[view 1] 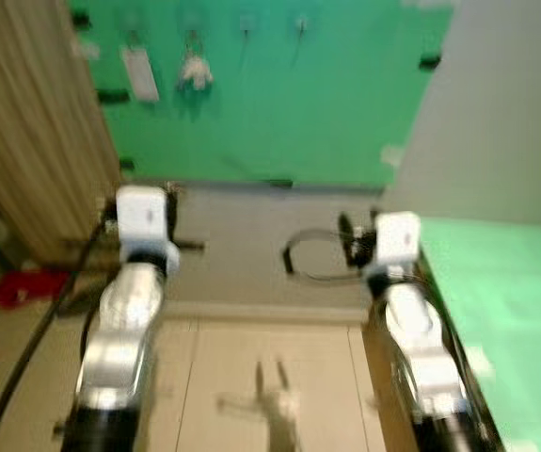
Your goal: Hang keys on a hook
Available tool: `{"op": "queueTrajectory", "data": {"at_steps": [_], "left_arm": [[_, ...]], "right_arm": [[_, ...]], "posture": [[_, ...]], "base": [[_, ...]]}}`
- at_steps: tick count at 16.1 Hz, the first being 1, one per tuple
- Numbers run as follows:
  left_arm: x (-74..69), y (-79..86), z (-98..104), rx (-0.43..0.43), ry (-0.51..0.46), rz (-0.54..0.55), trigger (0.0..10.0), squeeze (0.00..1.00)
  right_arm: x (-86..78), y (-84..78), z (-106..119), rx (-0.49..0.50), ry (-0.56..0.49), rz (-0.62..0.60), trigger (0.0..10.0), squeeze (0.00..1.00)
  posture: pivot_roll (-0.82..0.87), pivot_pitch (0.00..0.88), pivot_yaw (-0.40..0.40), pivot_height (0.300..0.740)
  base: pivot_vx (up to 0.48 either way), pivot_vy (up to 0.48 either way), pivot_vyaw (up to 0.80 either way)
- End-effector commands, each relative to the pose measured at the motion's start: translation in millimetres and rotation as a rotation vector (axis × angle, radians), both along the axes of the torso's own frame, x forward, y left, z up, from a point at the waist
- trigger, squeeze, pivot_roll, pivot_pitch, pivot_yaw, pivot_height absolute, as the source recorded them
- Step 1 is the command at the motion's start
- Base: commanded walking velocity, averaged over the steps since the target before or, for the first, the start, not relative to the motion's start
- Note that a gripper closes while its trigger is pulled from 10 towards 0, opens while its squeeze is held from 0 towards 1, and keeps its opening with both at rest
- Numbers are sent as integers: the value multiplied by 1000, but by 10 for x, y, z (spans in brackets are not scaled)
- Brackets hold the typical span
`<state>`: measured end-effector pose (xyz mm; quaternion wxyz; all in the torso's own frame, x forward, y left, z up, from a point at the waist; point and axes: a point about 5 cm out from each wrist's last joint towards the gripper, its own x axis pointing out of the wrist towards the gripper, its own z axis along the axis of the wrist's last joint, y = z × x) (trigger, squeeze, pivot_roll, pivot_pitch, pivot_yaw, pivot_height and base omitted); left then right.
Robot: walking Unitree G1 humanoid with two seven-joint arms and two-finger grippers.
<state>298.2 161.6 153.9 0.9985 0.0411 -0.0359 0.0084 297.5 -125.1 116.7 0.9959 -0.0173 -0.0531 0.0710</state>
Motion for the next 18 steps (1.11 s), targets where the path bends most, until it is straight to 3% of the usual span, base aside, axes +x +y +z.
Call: {"op": "queueTrajectory", "data": {"at_steps": [1, 4, 9, 10, 13, 16, 18], "left_arm": [[42, -126, 77, -3, -26, -37, 10000, 0], [55, -141, 125, -1, -46, -39, 10000, 0], [41, -148, 434, 82, -148, -47, 10000, 0], [55, -131, 481, 62, -147, -50, 10000, 0], [75, -81, 508, 80, -142, -49, 10000, 0], [14, -217, 520, 40, -156, -130, 10000, 0], [-10, -274, 521, 47, -160, -158, 10000, 0]], "right_arm": [[1, -113, -39, -15, 9, -26, 10000, 0], [28, -88, -31, -16, 5, -16, 10000, 0], [51, -106, -28, -25, 2, -3, 10000, 0], [53, -89, -22, -26, -4, 8, 10000, 0], [70, -41, 1, -32, -8, 39, 10000, 0], [58, -55, -8, -36, -14, 33, 10000, 0], [54, -64, -7, -36, -20, 29, 10000, 0]], "posture": [[70, 0, -11, 740], [73, 0, -13, 740], [85, 0, -19, 740], [88, 0, -18, 740], [90, 0, -16, 740], [88, 0, -16, 740], [87, 0, -18, 740]], "base": [[461, 0, 0], [461, 0, 0], [461, 0, 0], [461, 0, 0], [0, 0, 0], [0, 0, -740], [0, 0, 0]]}}
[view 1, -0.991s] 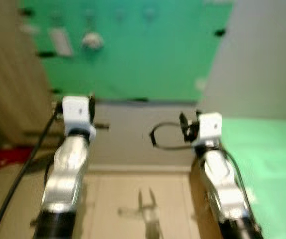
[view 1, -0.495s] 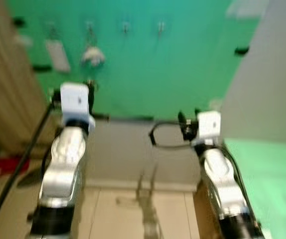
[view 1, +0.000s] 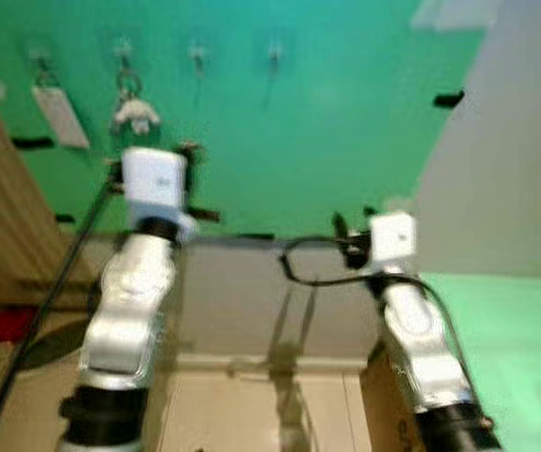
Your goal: Hang keys on a hook
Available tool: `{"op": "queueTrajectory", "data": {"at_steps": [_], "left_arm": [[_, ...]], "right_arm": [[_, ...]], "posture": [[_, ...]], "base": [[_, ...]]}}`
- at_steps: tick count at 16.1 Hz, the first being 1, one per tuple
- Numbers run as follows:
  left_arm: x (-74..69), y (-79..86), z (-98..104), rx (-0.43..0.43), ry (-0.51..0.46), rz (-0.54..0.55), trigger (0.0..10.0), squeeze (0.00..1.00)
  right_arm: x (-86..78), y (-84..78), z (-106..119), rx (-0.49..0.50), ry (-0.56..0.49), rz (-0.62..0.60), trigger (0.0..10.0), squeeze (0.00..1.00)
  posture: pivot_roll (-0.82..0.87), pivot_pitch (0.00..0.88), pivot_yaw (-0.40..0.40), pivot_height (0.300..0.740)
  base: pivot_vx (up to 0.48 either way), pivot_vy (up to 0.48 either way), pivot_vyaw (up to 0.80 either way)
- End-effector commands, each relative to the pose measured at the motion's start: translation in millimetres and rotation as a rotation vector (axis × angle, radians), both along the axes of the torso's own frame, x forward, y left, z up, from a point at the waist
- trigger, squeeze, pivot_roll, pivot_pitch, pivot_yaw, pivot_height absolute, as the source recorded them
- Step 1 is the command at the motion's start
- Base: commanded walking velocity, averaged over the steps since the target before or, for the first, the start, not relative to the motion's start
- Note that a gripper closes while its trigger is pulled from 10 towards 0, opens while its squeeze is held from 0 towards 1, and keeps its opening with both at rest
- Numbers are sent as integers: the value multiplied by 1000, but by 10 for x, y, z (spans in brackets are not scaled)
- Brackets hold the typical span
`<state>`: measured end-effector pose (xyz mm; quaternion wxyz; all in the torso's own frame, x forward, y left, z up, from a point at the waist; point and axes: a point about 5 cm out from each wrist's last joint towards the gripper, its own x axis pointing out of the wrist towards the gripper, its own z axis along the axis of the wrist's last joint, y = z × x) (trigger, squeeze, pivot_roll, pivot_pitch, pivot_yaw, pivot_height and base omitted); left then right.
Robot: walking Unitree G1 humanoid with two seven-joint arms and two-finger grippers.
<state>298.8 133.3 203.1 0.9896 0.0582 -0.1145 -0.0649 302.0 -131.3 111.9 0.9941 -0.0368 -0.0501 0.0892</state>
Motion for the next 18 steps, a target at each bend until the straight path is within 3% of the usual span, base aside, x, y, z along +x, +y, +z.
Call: {"op": "queueTrajectory", "data": {"at_steps": [1, 5, 8, 12, 15, 18], "left_arm": [[-29, -26, 13, -7, -2, -36, 10000, 0], [-29, -15, -27, -4, 12, -48, 10000, 0], [117, -61, -1, 67, 64, -80, 10000, 0], [279, -40, 169, 38, 38, -79, 10000, 0], [501, -224, 462, 37, 13, -96, 10000, 0], [620, -382, 706, 19, -33, -140, 10000, 0]], "right_arm": [[14, 3, 43, 3, -23, -3, 10000, 0], [28, -6, 25, -4, -7, -6, 10000, 0], [44, 1, 34, 2, -12, -6, 10000, 0], [54, 37, 41, 0, -18, 5, 10000, 0], [47, 55, 39, 6, -17, 9, 10000, 0], [46, 59, 41, 6, -19, 9, 10000, 0]], "posture": [[87, 0, -17, 740], [86, 0, -18, 740], [89, 0, -21, 740], [89, 0, -18, 740], [80, 0, -17, 740], [63, 0, -8, 740]], "base": [[0, 0, 0], [0, 360, -559], [0, 0, -250], [0, 0, 0], [0, 0, 0], [0, 0, 0]]}}
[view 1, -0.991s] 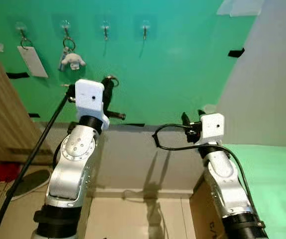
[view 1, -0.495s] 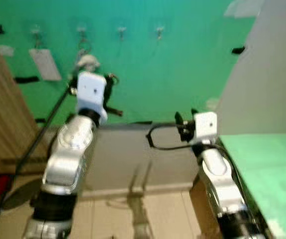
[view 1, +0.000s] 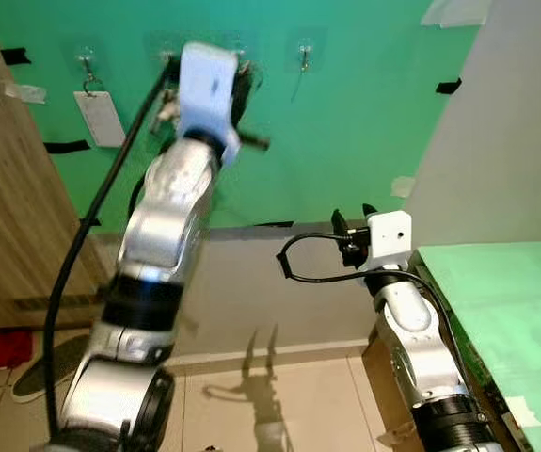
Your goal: Hang keys on a hook
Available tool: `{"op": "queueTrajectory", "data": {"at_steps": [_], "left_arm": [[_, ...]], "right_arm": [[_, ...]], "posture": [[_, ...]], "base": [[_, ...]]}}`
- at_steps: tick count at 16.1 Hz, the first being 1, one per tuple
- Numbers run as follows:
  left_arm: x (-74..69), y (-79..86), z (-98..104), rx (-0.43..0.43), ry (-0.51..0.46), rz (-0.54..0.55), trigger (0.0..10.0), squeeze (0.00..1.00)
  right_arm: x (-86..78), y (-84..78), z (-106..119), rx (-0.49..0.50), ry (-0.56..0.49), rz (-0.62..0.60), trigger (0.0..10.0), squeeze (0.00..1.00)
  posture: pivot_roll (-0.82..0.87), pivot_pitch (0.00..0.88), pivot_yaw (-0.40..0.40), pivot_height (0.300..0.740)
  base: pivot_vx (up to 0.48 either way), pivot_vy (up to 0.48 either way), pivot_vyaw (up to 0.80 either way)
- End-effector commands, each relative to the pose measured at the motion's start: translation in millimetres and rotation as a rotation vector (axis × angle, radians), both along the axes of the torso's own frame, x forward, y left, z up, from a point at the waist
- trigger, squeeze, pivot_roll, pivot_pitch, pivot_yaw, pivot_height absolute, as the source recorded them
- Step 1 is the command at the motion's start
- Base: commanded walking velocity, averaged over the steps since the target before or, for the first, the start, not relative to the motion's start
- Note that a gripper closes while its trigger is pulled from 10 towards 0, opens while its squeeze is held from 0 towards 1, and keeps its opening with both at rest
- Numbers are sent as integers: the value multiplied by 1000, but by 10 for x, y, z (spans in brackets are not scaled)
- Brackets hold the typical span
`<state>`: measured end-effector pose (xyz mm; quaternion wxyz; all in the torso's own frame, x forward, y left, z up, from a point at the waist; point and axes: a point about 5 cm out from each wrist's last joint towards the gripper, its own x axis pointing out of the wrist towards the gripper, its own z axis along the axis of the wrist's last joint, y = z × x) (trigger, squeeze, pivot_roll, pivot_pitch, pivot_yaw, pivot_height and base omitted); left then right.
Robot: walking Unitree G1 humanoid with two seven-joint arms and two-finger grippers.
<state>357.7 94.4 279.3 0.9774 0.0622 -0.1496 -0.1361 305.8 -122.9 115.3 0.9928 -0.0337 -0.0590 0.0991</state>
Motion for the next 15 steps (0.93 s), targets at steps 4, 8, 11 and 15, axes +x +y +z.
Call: {"op": "queueTrajectory", "data": {"at_steps": [4, 8, 11, 15], "left_arm": [[140, -76, 62, 0, 16, 32, 10000, 0], [240, 51, 59, -7, 40, 143, 10000, 0], [178, 232, 19, 10, 56, 205, 10000, 0], [136, 319, -32, -11, 80, 248, 10000, 0]], "right_arm": [[3, -35, 4, 1, -5, -21, 10000, 0], [-9, -36, -9, 5, -2, -24, 10000, 0], [-25, -40, -25, 2, 4, -19, 10000, 0], [-22, -58, -38, -10, 14, -7, 10000, 0]], "posture": [[47, 0, 4, 740], [44, 0, 9, 740], [43, 0, 9, 740], [53, 0, -6, 740]], "base": [[0, 0, 0], [0, 0, 0], [0, 0, 0], [0, 0, 0]]}}
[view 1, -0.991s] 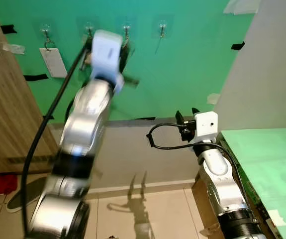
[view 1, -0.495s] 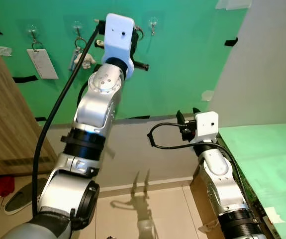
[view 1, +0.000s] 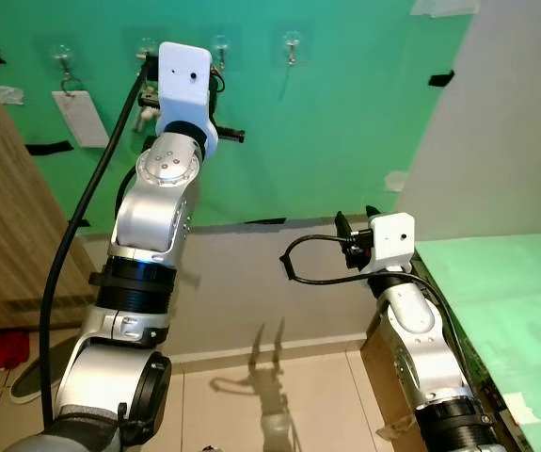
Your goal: Hang keys on a hook
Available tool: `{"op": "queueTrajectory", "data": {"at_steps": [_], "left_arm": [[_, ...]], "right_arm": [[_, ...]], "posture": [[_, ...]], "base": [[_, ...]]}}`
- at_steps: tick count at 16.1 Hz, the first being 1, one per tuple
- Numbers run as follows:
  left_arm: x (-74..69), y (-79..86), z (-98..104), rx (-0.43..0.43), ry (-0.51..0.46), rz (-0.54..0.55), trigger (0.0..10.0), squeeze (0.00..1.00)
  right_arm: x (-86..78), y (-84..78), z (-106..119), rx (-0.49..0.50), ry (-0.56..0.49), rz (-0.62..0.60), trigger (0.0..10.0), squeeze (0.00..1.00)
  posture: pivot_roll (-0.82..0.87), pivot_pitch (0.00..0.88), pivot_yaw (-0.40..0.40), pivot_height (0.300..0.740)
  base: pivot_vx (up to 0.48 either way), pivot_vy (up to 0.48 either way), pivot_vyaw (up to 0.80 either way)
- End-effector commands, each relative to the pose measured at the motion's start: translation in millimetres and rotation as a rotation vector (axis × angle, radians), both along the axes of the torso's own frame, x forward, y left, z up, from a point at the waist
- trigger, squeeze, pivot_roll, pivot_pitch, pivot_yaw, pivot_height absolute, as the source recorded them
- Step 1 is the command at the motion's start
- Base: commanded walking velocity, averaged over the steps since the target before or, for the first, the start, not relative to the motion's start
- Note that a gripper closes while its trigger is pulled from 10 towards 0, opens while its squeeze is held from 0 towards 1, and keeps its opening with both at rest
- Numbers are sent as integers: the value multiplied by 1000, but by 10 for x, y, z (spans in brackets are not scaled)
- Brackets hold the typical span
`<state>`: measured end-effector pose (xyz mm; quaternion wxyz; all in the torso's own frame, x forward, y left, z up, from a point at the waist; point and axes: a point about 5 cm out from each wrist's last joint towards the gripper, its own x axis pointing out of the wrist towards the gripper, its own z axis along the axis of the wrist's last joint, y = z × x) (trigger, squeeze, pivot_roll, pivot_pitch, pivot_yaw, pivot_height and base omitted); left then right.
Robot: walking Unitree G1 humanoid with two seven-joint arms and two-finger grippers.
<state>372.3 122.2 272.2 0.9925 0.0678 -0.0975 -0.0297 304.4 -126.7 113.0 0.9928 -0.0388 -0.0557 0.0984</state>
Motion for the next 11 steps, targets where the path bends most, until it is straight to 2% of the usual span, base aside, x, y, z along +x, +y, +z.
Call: {"op": "queueTrajectory", "data": {"at_steps": [1, 4, 11], "left_arm": [[0, 39, 27, -15, -6, 35, 10000, 0], [-11, 17, 72, -42, -19, 39, 10000, 0], [-9, -77, 196, -42, -53, 17, 10000, 0]], "right_arm": [[-1, -14, -13, -2, 9, 2, 10000, 0], [10, -6, -9, -8, 8, 11, 10000, 0], [-3, 3, -29, -8, 12, 13, 10000, 0]], "posture": [[55, 0, -11, 740], [56, 0, -12, 740], [47, 0, -1, 740]], "base": [[0, 0, 0], [0, 0, 0], [0, 0, 0]]}}
